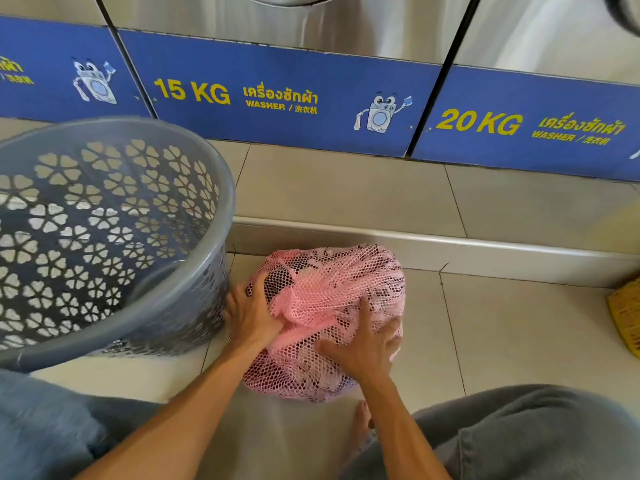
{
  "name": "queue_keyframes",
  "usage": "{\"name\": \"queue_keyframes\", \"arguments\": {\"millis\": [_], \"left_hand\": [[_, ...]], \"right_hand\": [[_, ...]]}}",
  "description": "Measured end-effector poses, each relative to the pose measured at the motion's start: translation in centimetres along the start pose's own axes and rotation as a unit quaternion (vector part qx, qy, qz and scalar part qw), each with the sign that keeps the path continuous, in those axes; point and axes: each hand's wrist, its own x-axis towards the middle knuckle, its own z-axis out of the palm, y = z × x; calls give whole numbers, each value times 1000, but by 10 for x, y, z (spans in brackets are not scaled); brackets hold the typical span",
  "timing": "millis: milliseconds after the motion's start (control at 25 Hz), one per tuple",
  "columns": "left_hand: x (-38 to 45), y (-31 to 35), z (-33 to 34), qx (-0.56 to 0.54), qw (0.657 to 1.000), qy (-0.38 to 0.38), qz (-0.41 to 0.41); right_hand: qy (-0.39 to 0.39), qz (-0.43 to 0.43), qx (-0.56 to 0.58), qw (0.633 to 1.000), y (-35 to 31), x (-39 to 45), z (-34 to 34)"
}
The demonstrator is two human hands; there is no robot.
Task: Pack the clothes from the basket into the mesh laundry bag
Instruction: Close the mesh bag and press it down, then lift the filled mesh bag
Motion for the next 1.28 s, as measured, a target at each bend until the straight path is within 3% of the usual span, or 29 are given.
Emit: {"name": "queue_keyframes", "arguments": {"millis": [80, 160, 280, 400, 480, 600, 920, 1040, 1280], "left_hand": [[7, -3, 3, -9, 999, -39, -19], [14, -4, 3, -21, 996, -84, -20], [14, -3, 0, 7, 993, -113, -19], [29, -23, 21, 5, 989, -146, -25], [51, -46, 44, -11, 987, -159, -3], [19, -14, 4, -30, 985, -167, 21], [-39, 24, -37, -250, 953, -148, 82], [-40, 40, -49, -339, 930, -117, 75], [-19, 108, -105, -435, 892, -78, 97]], "right_hand": [[32, 4, 7, 999, -1, 4, 0], [57, 70, 77, 993, 1, 8, 1], [30, 145, 185, 972, 8, 18, 8], [10, 118, 243, 963, 7, 20, 14], [46, 111, 255, 960, 3, 17, 13], [103, 96, 225, 964, -6, 14, 4], [167, -87, 252, 949, -49, -13, -54], [200, -174, 241, 934, -76, -19, -90], [257, -257, 237, 901, -139, 0, -184]]}}
